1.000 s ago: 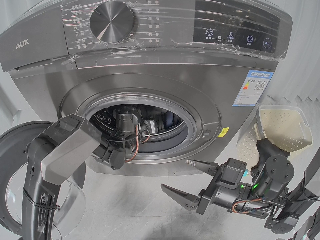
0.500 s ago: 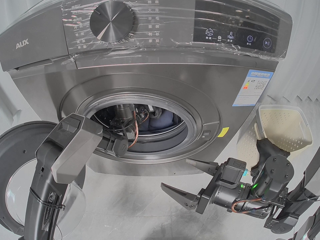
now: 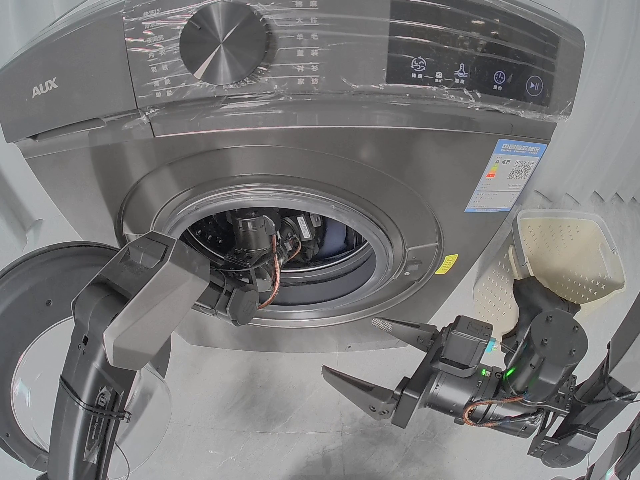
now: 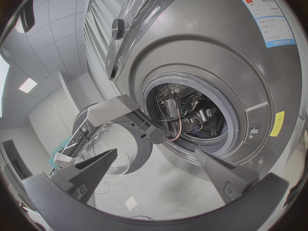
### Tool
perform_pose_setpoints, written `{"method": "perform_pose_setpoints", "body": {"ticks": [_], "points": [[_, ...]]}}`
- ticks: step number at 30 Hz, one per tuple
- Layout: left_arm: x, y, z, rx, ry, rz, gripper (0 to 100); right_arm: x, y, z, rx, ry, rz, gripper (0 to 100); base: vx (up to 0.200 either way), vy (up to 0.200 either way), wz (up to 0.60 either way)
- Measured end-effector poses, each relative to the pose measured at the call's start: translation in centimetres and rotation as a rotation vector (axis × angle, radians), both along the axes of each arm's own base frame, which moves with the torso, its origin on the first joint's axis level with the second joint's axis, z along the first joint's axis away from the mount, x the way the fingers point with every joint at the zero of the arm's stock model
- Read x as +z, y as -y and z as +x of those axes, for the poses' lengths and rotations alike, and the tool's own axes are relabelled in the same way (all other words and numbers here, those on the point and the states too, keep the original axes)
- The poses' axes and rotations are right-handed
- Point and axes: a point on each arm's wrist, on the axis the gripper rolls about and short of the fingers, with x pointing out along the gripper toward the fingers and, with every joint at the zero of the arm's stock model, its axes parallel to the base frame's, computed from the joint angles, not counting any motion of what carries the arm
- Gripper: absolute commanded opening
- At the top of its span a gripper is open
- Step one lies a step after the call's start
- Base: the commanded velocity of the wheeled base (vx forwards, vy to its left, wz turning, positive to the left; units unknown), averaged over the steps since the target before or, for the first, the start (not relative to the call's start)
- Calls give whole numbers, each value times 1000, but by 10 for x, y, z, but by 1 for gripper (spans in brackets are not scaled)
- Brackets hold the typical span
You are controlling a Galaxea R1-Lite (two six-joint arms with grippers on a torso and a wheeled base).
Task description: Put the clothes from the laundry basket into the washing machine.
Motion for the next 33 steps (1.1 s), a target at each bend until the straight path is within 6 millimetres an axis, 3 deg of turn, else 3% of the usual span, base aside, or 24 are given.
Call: {"method": "perform_pose_setpoints", "body": {"ticks": [6, 14, 21, 27, 33], "points": [[-9, 0, -7, -10, -40, 21, 100, 0, 0, 0, 0, 0, 1, 100, 0, 0, 0], [-13, 4, -43, -52, -125, 83, 100, 0, 0, 0, 0, 0, 0, 100, 0, 0, 0], [-19, 3, -104, -127, -209, 171, 100, -1, 2, -1, -1, -6, -7, 100, 0, 0, 0], [-14, -3, -172, -220, -240, 218, 100, -3, 7, -4, -6, -16, -20, 100, 0, 0, 0], [-3, -22, -239, -301, -236, 250, 100, -2, 19, -8, -24, -22, -29, 100, 0, 0, 0]]}}
